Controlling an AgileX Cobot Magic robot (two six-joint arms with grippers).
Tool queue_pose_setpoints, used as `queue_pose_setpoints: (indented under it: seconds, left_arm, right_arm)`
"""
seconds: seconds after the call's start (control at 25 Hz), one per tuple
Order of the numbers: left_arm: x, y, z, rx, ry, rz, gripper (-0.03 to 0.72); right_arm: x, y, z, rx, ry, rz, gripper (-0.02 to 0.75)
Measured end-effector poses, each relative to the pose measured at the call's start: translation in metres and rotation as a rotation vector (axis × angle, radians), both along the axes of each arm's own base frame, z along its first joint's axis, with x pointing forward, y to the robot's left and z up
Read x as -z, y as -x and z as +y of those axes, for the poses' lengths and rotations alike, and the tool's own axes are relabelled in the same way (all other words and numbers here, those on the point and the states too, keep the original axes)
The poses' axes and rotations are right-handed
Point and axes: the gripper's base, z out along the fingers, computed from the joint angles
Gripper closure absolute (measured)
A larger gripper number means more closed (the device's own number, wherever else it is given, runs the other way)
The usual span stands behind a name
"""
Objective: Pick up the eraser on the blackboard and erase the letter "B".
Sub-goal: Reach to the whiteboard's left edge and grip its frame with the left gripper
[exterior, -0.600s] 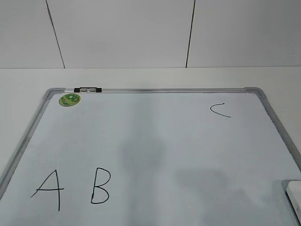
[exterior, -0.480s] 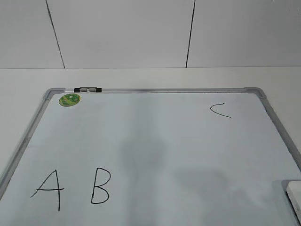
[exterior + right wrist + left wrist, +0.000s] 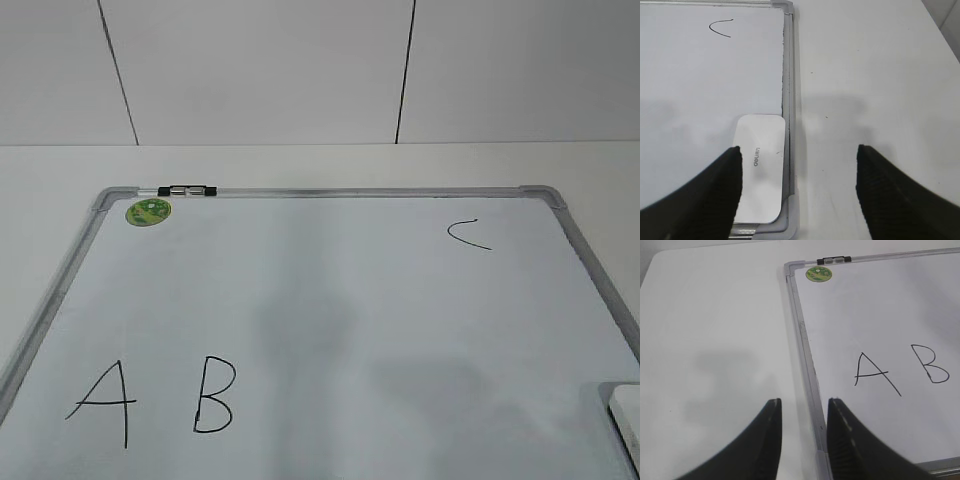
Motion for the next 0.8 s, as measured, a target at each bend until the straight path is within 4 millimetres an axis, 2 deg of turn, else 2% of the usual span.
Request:
queue_pose_setpoints:
  seconds: [0.24, 0.8]
  left_arm:
    - [0.000, 0.000, 0.000, 0.000, 0.000, 0.000, 0.453]
    - [-0.002, -0.005, -0.001, 0.002, -0.004, 0.048, 0.453]
  right_arm:
    - [0.000, 0.000, 0.000, 0.000, -0.001, 0.012, 0.188]
    - [-0.016, -0.032, 0.004, -0.005, -0.097, 0.316, 0.188]
